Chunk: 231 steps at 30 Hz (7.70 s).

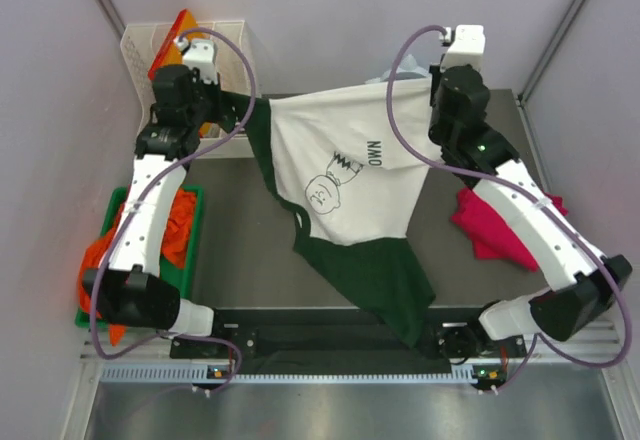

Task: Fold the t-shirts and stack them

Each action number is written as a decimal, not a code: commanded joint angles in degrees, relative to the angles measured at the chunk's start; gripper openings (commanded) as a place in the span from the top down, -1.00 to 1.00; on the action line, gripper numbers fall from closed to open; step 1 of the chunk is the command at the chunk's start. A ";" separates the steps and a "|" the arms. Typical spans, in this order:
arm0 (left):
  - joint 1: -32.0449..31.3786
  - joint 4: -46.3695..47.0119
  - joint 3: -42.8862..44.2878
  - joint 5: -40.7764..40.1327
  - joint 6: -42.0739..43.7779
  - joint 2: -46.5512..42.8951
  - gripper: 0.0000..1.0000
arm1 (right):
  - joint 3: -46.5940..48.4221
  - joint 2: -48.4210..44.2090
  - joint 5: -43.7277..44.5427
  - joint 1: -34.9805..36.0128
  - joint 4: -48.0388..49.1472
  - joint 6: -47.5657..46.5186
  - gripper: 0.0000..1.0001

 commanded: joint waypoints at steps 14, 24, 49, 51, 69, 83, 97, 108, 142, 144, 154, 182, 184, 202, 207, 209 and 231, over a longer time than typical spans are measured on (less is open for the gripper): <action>-1.53 19.84 1.31 -7.72 2.07 19.59 0.10 | 7.02 19.36 -3.83 -6.24 2.89 4.89 0.54; -2.32 11.93 5.19 2.34 -3.28 10.91 -0.98 | 9.15 14.19 -5.32 -5.89 -1.94 6.56 -0.96; -32.90 -4.77 -23.46 8.19 -0.56 4.12 -0.92 | -34.02 -15.27 -6.83 8.79 -18.73 33.45 -0.58; -34.92 -4.78 -23.81 8.72 -0.30 7.18 -0.89 | -33.23 -15.09 -6.21 9.67 -20.05 34.24 -0.58; -37.65 8.67 -20.04 3.62 -5.66 21.96 -0.83 | -34.37 -16.41 -1.37 12.48 -24.97 39.96 -0.56; -38.18 8.23 -18.53 5.29 -6.72 28.38 -0.59 | -36.22 -15.09 -0.75 12.57 -24.01 40.66 -0.54; -38.27 4.89 -22.32 2.92 -2.50 26.89 0.76 | -36.39 -13.16 -1.54 12.48 -21.11 40.14 -0.47; -33.89 -3.44 -19.52 -2.10 -1.00 11.18 1.00 | -35.78 -14.47 -1.11 12.48 -20.76 39.17 -0.43; -5.84 -12.77 -16.43 -2.09 4.71 -11.87 1.00 | -16.10 22.33 -12.79 36.56 -8.10 29.94 -0.23; -5.84 -12.69 -16.17 -2.09 4.71 -11.87 1.00 | -13.81 24.10 -13.58 36.83 -7.49 29.06 -0.23; -5.84 -14.36 -14.76 -1.92 4.80 -12.31 1.00 | -8.97 34.73 -18.33 36.83 -5.29 29.23 -0.12; -5.58 -13.39 -18.45 -3.41 5.06 -16.26 1.00 | -16.79 13.22 -1.10 22.25 -15.13 36.36 1.00; -5.57 -13.48 -19.07 -3.41 4.89 -16.61 1.00 | -16.36 13.12 -1.89 19.70 -15.39 35.22 1.00; -5.57 -17.34 -21.62 -5.96 7.52 -20.04 1.00 | 5.59 35.35 -7.52 -7.28 -17.94 35.39 1.00; -5.57 -17.79 -21.97 -5.87 7.00 -19.96 1.00 | 14.57 41.77 -10.15 -8.35 -18.65 32.67 0.30; -5.57 -17.61 -22.06 -5.52 6.91 -19.61 1.00 | 13.36 39.42 -10.33 -6.95 -16.72 31.53 -0.02; -5.49 -14.09 -24.08 -2.71 5.85 -17.76 1.00 | -14.25 27.44 -11.03 10.55 -7.92 34.16 -0.19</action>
